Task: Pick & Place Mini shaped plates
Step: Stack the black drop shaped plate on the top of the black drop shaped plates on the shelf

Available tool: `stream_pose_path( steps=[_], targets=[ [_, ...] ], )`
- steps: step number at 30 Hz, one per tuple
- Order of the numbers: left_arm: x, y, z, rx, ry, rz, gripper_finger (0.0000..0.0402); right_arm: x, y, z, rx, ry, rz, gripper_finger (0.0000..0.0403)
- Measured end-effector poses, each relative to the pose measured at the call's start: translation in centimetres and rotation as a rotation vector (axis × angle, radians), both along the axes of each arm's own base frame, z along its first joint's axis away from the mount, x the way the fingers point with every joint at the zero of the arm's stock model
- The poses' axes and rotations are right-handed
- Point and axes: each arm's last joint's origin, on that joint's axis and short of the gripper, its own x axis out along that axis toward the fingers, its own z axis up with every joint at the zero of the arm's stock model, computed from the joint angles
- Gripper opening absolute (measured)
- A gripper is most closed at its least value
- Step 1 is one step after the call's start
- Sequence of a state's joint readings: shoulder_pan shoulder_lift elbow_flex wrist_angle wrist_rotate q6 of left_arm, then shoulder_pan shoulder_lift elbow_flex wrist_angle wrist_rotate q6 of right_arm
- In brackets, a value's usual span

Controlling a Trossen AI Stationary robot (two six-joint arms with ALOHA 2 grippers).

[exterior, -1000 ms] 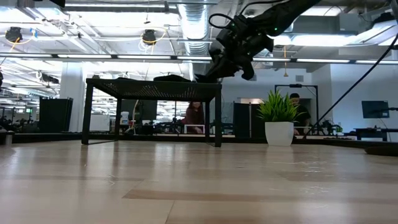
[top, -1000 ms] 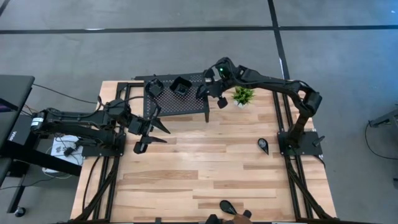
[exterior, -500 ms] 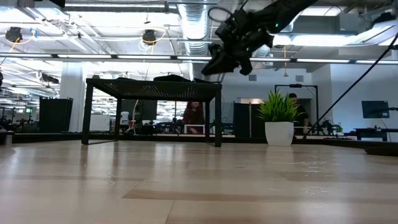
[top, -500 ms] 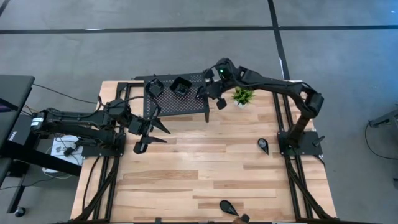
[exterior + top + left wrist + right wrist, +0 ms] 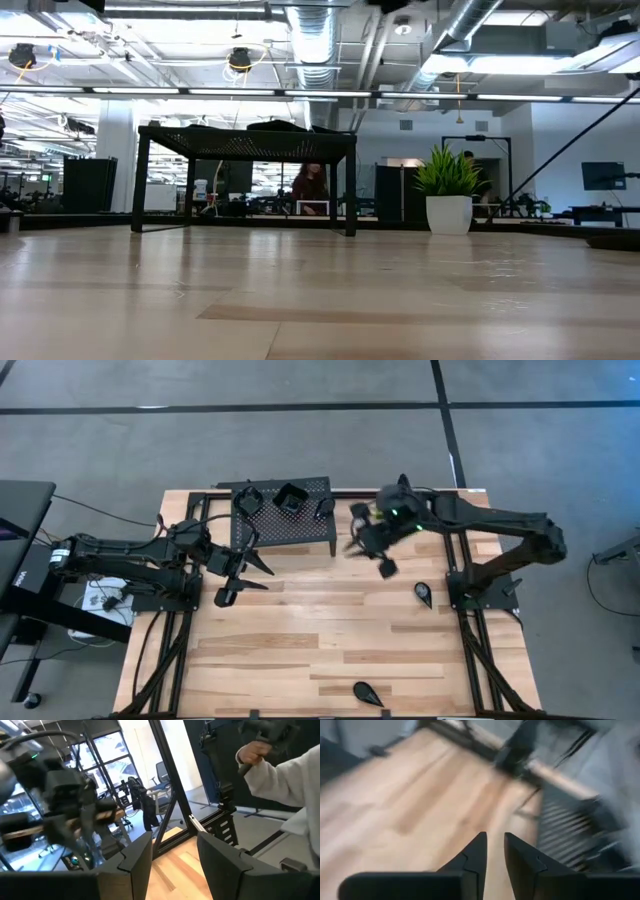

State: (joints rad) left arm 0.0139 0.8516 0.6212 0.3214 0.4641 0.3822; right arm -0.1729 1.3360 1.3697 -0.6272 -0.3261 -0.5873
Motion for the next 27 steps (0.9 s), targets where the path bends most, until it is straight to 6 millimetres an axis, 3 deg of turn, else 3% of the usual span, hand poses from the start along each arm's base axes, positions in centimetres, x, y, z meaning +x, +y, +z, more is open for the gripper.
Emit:
stream_pose_path(
  steps=[4,12,21,27],
  targets=[
    [0.0,0.0,-0.1,-0.054,0.033,-0.005,0.0159,-1.3,3.3,-1.2,0.108,0.157,-0.083,0.0058],
    [0.0,0.0,-0.2,-0.144,0.088,-0.013,0.0159,-3.3,8.5,-7.7,0.24,0.503,-0.418,0.0055],
    [0.0,0.0,-0.3,-0.147,0.106,-0.013,0.0159,-7.1,10.6,-12.8,0.266,0.755,-0.823,0.0055],
    [0.0,0.0,-1.1,-0.149,0.191,-0.006,0.0159,-9.2,11.2,-14.5,0.319,0.897,-1.049,0.0055]
  ],
)
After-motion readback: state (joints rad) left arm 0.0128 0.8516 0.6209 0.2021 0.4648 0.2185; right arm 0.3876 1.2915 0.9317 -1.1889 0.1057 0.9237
